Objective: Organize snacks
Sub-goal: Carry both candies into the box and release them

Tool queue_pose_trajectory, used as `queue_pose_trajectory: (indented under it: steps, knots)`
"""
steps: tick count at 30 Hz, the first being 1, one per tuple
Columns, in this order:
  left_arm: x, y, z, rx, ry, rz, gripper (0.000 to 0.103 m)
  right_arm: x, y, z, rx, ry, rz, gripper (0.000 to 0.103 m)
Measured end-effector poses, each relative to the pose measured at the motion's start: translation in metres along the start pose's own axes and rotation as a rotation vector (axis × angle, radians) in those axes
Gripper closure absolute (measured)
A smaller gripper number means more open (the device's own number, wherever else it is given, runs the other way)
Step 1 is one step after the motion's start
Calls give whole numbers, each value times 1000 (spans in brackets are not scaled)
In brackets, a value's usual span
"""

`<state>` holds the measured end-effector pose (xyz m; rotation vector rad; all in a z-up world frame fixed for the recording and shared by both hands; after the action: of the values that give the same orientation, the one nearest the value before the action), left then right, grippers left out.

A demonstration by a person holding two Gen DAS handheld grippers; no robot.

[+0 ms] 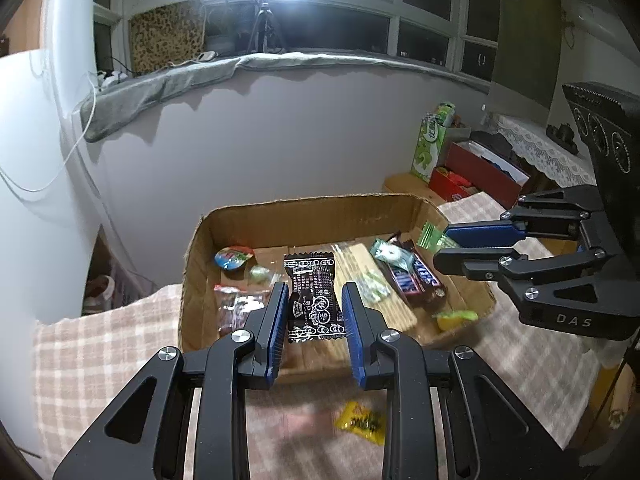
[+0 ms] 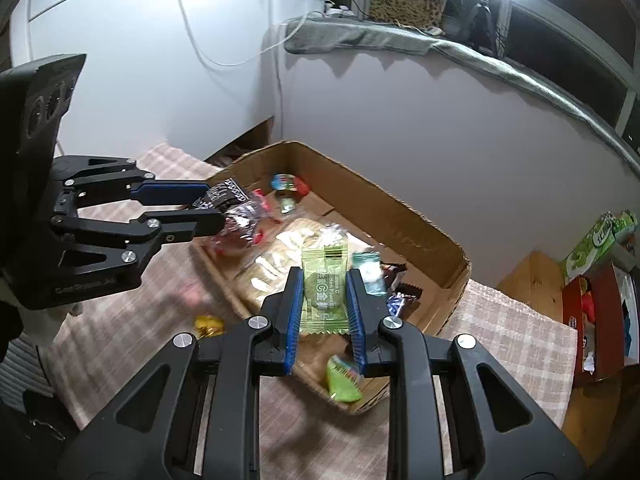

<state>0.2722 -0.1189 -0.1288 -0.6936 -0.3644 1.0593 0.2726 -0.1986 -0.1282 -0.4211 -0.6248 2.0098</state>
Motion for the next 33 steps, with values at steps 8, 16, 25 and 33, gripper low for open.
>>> queue_pose_trajectory:
  steps: [8, 16, 25, 33]
  knots:
    - [12, -5, -23, 24, 2, 54, 78, -24, -2, -27, 32, 5, -53, 81]
    - [19, -5, -37, 48, -7, 80, 78, -35, 1, -45, 59, 4, -79, 81]
    - [19, -8, -39, 48, -26, 80, 76, -37, 0, -48, 67, 18, -68, 75]
    - [20, -10, -31, 31, -31, 78, 74, -35, 0, -38, 48, 37, -62, 58]
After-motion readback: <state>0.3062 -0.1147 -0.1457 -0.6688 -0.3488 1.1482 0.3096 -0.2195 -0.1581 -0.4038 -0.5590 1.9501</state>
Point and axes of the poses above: each gripper's, at about its wrist camera, not at the fingertips, and z roughly against the way its jaws point, x to its left, y to its underside, the point moved 10 cm from there along -z, roughly the way its jaws point, and after that the axes turned 5 degrees about x, right-handed, at the moved point
